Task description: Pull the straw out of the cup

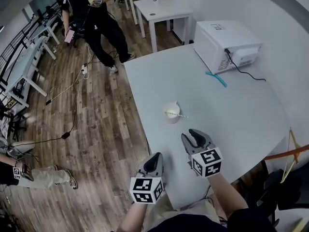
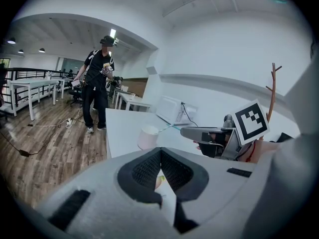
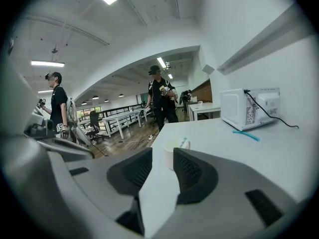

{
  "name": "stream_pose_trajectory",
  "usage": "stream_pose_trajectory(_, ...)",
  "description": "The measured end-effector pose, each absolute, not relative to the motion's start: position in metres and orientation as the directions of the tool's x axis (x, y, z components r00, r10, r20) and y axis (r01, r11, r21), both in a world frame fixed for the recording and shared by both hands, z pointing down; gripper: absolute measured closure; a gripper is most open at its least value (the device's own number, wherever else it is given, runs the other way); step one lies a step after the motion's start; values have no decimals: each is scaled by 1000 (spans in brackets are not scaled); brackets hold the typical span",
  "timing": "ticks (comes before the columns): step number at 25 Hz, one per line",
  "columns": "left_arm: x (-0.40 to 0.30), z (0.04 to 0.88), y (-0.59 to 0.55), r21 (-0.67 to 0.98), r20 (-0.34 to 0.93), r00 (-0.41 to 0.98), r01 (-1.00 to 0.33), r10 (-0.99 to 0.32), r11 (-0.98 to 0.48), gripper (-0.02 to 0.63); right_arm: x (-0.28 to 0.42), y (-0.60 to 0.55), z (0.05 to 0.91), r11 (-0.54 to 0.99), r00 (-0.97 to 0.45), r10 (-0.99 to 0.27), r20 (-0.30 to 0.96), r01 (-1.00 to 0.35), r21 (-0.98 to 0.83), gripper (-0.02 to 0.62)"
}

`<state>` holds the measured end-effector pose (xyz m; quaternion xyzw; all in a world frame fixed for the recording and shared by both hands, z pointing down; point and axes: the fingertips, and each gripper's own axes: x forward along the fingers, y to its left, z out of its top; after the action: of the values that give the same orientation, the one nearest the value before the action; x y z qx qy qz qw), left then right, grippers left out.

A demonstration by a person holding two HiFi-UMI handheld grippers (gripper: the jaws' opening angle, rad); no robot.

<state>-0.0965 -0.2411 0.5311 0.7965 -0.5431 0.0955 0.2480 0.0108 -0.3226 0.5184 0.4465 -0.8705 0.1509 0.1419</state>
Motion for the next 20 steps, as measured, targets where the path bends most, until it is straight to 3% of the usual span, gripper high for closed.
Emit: stream_pose_trajectory(20,-105,574,-303,292,462,340,-930,-819,-221,589,-3,-402,565,562,-559,-705,437,-816,-138,465)
